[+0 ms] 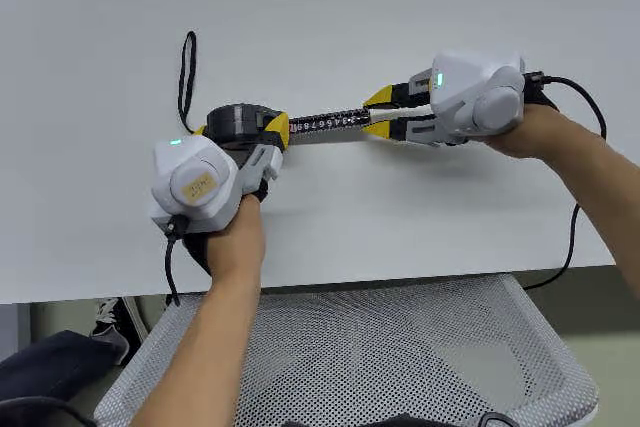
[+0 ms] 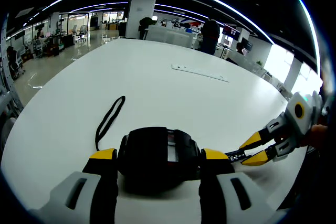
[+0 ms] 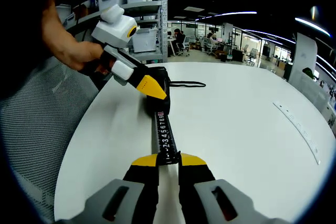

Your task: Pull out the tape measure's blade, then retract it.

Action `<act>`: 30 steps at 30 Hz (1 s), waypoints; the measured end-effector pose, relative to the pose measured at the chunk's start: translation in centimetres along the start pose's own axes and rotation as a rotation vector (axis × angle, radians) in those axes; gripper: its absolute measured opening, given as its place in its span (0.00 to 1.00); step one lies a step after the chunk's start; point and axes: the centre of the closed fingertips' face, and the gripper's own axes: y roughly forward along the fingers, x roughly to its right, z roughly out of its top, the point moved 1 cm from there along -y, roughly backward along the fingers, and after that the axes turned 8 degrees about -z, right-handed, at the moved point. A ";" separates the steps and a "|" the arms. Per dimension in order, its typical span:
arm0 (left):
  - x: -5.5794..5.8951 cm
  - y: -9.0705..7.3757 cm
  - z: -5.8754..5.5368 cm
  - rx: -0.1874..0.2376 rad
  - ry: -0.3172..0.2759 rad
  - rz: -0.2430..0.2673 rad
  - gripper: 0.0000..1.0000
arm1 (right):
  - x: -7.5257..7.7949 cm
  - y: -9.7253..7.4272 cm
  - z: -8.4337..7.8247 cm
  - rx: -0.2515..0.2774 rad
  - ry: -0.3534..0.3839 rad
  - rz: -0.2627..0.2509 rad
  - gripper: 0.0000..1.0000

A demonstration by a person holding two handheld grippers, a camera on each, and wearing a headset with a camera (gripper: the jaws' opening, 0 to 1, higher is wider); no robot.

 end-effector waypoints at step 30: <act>0.1 0.0 0.0 -0.003 -0.009 -0.005 0.59 | -0.2 0.7 0.5 0.005 0.009 0.012 0.11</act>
